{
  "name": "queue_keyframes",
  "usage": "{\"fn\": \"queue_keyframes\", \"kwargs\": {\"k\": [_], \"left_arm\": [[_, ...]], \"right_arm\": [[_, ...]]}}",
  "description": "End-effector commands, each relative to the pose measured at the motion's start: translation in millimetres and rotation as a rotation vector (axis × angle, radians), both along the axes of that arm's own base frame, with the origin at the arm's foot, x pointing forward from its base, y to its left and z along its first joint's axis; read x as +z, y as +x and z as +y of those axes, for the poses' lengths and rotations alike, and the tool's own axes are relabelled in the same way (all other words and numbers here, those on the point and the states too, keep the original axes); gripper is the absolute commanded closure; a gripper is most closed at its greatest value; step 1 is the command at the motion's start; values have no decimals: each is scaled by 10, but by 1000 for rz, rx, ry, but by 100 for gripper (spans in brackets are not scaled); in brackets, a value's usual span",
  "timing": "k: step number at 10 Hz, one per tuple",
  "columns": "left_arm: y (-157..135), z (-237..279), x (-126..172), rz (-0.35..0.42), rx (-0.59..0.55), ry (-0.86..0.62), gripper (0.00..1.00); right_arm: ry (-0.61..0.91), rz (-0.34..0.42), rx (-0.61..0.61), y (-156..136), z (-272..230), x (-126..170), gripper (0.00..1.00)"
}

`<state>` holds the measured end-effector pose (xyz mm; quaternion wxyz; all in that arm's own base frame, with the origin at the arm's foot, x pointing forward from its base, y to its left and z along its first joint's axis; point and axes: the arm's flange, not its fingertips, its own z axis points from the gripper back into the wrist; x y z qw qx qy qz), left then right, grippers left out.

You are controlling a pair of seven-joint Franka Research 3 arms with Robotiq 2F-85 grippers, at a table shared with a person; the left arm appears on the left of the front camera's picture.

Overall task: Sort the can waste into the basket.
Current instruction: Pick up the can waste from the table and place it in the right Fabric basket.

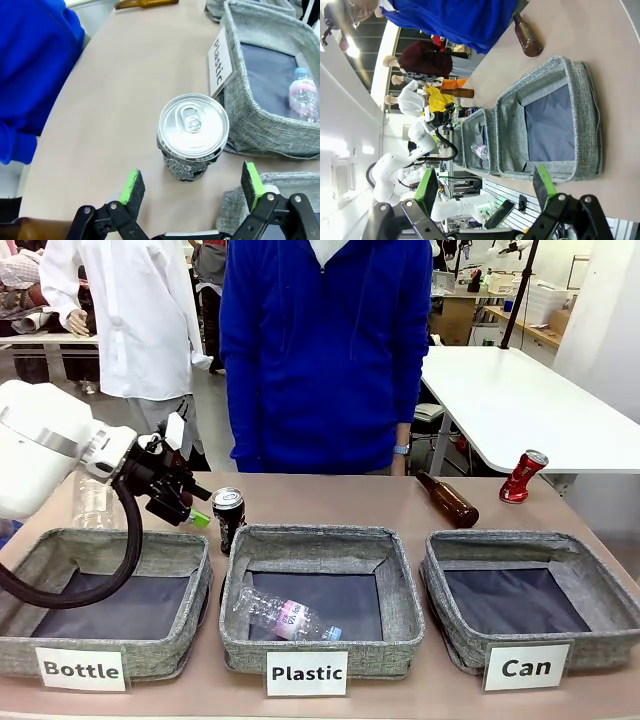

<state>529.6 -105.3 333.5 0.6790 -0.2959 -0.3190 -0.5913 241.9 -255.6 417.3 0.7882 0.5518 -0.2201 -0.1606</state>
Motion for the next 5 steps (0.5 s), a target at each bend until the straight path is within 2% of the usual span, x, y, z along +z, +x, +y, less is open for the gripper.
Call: {"fn": "queue_keyframes", "kwargs": {"k": [1,5], "left_arm": [[116,-86,-115,-34,13,-24,0],[366,-210,-277,27,74,-50,0]], "right_arm": [[8,-39,-5,21,-11,15,0],[8,-39,-5,21,-11,15,0]]}}
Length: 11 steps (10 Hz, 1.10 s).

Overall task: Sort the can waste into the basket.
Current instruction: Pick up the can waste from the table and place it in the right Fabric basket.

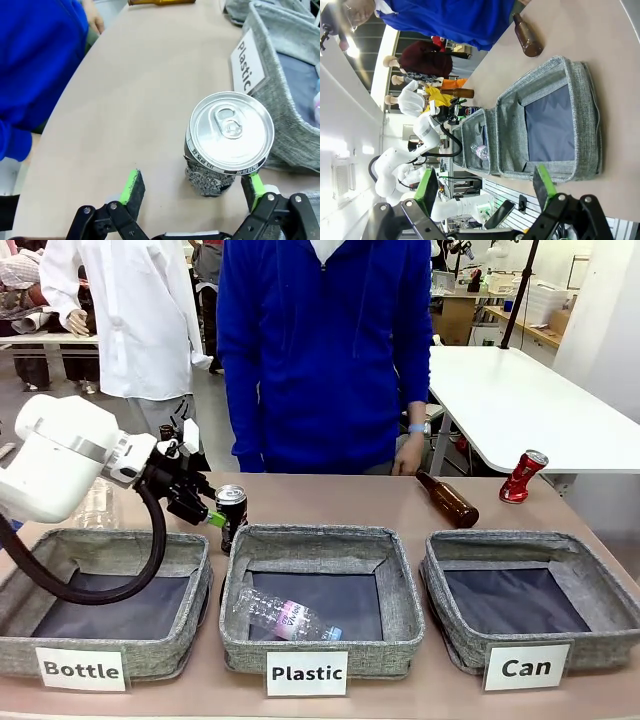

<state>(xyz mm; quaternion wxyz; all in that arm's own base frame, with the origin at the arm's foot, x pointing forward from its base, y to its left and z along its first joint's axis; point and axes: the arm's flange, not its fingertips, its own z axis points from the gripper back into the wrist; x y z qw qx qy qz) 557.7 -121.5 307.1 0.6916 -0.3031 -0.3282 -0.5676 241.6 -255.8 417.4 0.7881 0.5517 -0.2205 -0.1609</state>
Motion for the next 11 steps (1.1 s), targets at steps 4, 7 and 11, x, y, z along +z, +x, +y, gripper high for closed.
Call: {"fn": "queue_keyframes", "kwargs": {"k": [4,7,11], "left_arm": [[90,-159,-175,67,-34,-7,0],[50,-290,-218,56,-74,-45,0],[46,-325,-229,68,-94,-131,0]], "right_arm": [[8,-39,-4,24,-8,14,0],[8,-39,-4,24,-8,14,0],[8,-39,-4,24,-8,14,0]]}}
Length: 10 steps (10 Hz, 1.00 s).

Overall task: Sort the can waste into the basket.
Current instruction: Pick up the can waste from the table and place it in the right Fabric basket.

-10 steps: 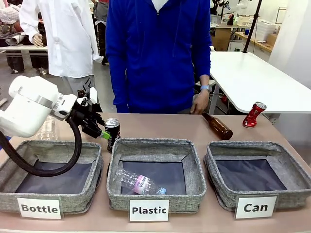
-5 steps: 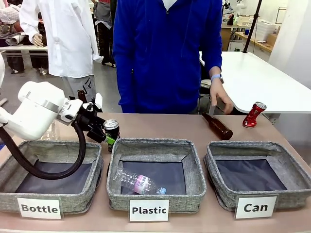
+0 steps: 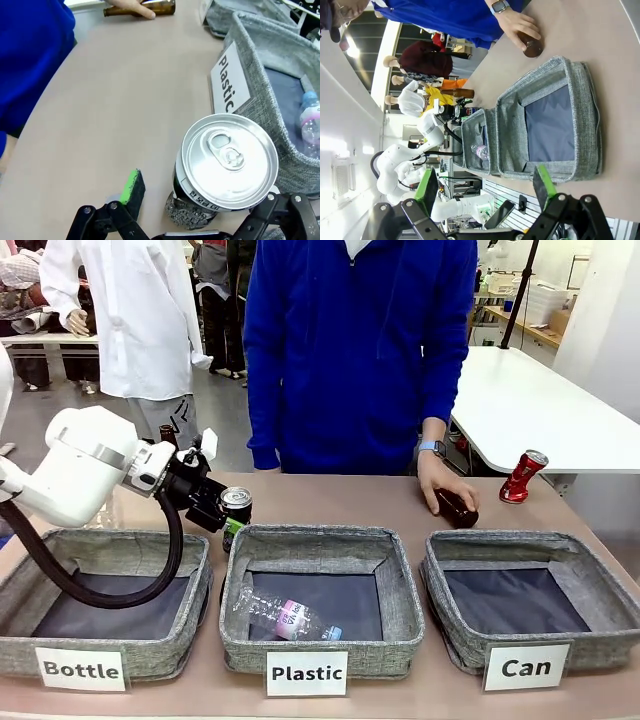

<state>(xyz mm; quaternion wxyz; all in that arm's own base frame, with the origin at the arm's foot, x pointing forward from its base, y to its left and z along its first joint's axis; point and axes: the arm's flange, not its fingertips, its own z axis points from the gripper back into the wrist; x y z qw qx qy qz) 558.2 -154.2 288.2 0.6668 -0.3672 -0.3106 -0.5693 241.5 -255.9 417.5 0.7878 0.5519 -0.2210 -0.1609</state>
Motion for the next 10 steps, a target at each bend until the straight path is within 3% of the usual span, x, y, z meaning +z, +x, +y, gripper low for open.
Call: {"fn": "queue_keyframes", "kwargs": {"k": [1,2,3,4,6,7,8,10], "left_arm": [[43,-23,-62,10,-26,-48,7],[34,-32,-60,11,-33,-47,60],[41,-45,-81,12,-33,-32,67],[37,-53,-101,17,-39,-27,100],[40,-64,-109,24,-37,-32,100],[40,-66,-103,23,-40,-38,88],[44,-73,-80,21,-43,-45,98],[2,21,124,-2,-31,-71,100]], "right_arm": [[8,-38,-3,25,-7,13,0],[8,-38,-3,25,-7,13,0],[8,-38,-3,25,-7,13,0],[8,-38,-3,25,-7,13,0],[8,-38,-3,25,-7,13,0],[8,-38,-3,25,-7,13,0],[8,-38,-3,25,-7,13,0],[8,-38,-3,25,-7,13,0]]}}
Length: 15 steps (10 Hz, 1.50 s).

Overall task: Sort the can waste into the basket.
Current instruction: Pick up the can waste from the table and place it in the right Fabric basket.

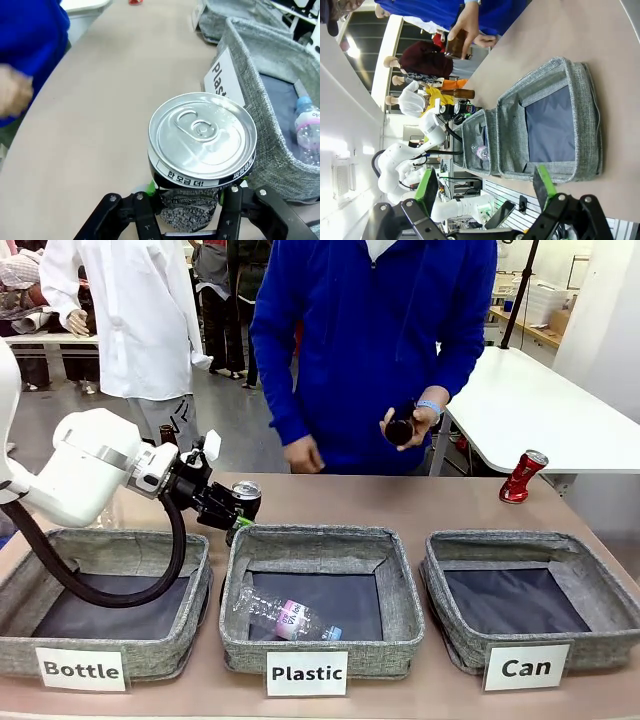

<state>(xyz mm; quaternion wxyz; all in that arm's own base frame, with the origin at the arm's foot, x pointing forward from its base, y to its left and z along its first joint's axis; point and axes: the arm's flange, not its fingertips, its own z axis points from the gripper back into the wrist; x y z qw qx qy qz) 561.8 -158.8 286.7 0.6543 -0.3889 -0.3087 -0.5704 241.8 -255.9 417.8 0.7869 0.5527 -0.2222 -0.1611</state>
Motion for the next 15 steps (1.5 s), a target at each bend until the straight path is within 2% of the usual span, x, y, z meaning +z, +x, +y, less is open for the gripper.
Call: {"fn": "queue_keyframes", "kwargs": {"k": [1,2,3,5,7,8,9,10,12,13,14,15], "left_arm": [[-131,251,415,2,2,-45,100],[-324,525,768,32,6,-28,100],[-638,859,1136,21,14,-25,100],[-1147,1298,1471,40,19,-29,100],[-1581,1711,1582,4,23,-28,100],[-1688,1856,1613,-11,45,-66,100],[-1443,1627,1600,23,18,-31,100],[-1633,1812,1644,15,34,-41,54],[-1645,3007,2245,-43,66,-173,54],[-1835,3609,2561,-70,138,-124,54],[-2043,4061,2714,-64,194,-128,54],[-2201,4198,2739,-56,140,-99,54]], "right_arm": [[6,-35,-2,22,-8,10,0],[6,-35,-2,22,-8,10,0],[6,-35,-2,22,-8,10,0],[6,-35,-2,22,-8,10,0],[6,-35,-2,22,-8,10,0],[6,-35,-2,22,-8,10,0],[6,-35,-2,22,-8,10,0],[6,-35,-2,22,-8,10,0],[6,-35,-2,22,-8,10,0],[6,-35,-2,22,-8,10,0],[6,-35,-2,22,-8,10,0],[6,-35,-2,22,-8,10,0]]}}
